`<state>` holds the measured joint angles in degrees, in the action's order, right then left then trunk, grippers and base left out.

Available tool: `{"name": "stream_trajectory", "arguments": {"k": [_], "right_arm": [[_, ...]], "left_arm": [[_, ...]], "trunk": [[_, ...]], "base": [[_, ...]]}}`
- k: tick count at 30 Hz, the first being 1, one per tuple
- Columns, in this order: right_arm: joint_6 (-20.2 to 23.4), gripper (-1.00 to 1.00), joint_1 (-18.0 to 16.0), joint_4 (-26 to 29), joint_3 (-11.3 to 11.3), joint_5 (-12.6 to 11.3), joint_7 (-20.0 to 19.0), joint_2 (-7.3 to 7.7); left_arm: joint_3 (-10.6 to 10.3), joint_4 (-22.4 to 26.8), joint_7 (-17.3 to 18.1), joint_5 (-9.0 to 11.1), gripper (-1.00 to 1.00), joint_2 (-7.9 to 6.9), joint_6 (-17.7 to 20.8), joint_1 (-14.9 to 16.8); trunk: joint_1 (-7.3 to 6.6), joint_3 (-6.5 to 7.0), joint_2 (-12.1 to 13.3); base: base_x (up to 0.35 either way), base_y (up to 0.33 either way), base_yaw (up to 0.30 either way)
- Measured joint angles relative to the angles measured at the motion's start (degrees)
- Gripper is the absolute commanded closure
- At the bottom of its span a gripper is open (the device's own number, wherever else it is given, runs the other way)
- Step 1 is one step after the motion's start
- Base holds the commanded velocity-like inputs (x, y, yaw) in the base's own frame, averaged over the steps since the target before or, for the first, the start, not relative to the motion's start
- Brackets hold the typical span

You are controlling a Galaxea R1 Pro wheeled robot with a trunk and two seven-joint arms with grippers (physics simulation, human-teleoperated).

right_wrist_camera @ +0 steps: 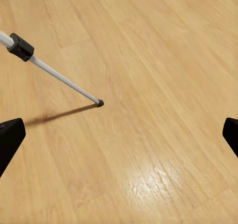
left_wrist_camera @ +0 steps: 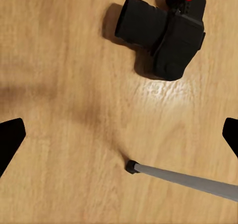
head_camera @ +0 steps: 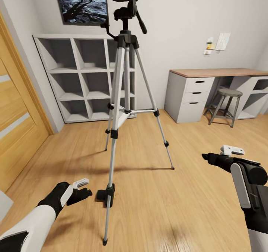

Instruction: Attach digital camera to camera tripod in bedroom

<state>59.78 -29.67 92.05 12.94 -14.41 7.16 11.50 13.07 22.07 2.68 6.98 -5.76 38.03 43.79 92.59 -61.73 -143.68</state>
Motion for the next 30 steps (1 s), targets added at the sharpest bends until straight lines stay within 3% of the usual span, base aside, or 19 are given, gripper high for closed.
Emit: {"name": "stream_trajectory", "arguments": {"k": [8,19,30], "right_arm": [[0.0,-1.0,0.0,0.0,0.0,0.0,0.0,0.0],[0.0,-1.0,0.0,0.0,-0.1,0.0,0.0,0.0],[0.0,-1.0,0.0,0.0,-0.1,0.0,0.0,0.0]], "left_arm": [[-0.1,0.0,0.0,0.1,-1.0,-0.36,-0.5,-0.3],[0.0,0.0,0.0,0.1,-1.0,-0.41,-0.6,-0.3],[-0.1,0.0,0.0,0.1,-1.0,-0.41,-0.8,-0.4]], "trunk": [[0.0,0.0,0.0],[0.0,0.0,0.0],[0.0,0.0,0.0]], "base": [[0.0,0.197,-0.005],[0.0,0.04,-0.145],[0.0,0.113,-0.025]]}}
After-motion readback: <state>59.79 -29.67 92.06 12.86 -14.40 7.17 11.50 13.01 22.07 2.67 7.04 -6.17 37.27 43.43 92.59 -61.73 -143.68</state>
